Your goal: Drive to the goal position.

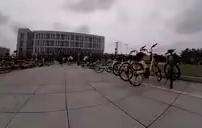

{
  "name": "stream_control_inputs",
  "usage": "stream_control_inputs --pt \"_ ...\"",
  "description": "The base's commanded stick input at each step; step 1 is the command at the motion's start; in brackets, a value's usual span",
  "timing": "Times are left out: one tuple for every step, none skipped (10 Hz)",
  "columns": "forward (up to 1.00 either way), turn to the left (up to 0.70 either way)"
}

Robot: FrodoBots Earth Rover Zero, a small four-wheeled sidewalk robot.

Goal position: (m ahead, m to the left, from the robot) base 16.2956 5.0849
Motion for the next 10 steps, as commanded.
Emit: stream_control_inputs --pt "0.00 0.60" --pt "0.00 0.60" --pt "0.00 0.60" --pt "0.00 0.60" --pt "0.00 0.60" --pt "0.00 0.60" --pt "0.00 0.60" --pt "0.00 0.60" --pt "0.00 0.60" --pt "0.00 0.45"
